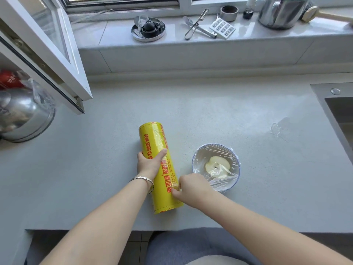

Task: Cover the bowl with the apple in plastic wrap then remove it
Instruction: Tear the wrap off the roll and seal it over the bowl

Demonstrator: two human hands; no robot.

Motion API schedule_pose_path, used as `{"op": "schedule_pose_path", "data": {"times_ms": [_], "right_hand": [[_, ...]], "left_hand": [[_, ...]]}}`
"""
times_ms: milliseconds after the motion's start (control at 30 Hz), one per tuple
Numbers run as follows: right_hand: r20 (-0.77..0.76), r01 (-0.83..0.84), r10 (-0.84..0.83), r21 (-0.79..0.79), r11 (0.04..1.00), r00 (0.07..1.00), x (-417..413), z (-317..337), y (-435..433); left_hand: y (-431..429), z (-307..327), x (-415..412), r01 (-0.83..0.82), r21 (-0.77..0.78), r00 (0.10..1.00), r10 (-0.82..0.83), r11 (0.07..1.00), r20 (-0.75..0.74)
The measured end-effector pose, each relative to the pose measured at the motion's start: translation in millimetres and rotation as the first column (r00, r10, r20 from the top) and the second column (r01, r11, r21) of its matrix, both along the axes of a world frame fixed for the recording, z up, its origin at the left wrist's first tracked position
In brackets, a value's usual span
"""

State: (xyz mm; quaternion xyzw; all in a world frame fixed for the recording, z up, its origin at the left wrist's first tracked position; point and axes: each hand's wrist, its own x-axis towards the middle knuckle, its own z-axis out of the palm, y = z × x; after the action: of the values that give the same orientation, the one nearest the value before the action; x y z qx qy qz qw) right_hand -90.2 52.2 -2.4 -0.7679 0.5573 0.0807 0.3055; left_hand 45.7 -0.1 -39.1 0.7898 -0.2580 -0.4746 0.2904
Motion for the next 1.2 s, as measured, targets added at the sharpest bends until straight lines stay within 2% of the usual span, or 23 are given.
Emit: {"op": "schedule_pose_path", "data": {"times_ms": [100,300,633,700,867,933,1067,1200], "right_hand": [[0.028,-0.028,0.027,0.016,0.999,0.999,1.6,-4.2,-1.3],[0.230,0.029,-0.038,0.044,0.999,0.972,1.2,-17.2,1.2],[0.350,0.133,-0.115,-0.028,0.991,0.930,-0.3,-42.5,-2.7],[0.357,0.088,-0.072,-0.027,0.996,0.931,-3.8,-42.7,-7.2],[0.253,-0.210,0.228,-0.097,0.973,0.940,-15.5,-43.9,-7.1],[0.254,-0.238,0.244,-0.054,0.970,0.936,-16.9,-43.9,-6.1],[0.335,-0.102,0.095,0.004,0.995,0.937,-17.2,-30.4,-4.7],[0.298,-0.019,-0.007,0.082,0.996,0.955,-9.9,-19.5,-8.9]], "left_hand": [[0.4,-1.5,9.2,-0.056,-0.009,0.998,0.056,0.998,-0.035],[0.7,-3.2,11.3,-0.055,-0.011,0.997,0.055,0.998,-0.057],[2.2,-4.1,13.1,-0.061,-0.013,0.995,0.059,0.998,-0.083],[2.0,-4.0,14.7,-0.060,-0.015,0.995,0.059,0.998,-0.080],[0.4,-3.8,23.2,-0.065,-0.005,0.985,0.064,0.998,-0.158],[0.3,-2.5,26.2,-0.062,0.000,0.982,0.061,0.998,-0.180],[1.4,-2.4,24.8,-0.060,0.001,0.982,0.059,0.998,-0.180],[2.3,-0.2,20.0,-0.043,0.005,0.987,0.043,0.999,-0.157]]}}
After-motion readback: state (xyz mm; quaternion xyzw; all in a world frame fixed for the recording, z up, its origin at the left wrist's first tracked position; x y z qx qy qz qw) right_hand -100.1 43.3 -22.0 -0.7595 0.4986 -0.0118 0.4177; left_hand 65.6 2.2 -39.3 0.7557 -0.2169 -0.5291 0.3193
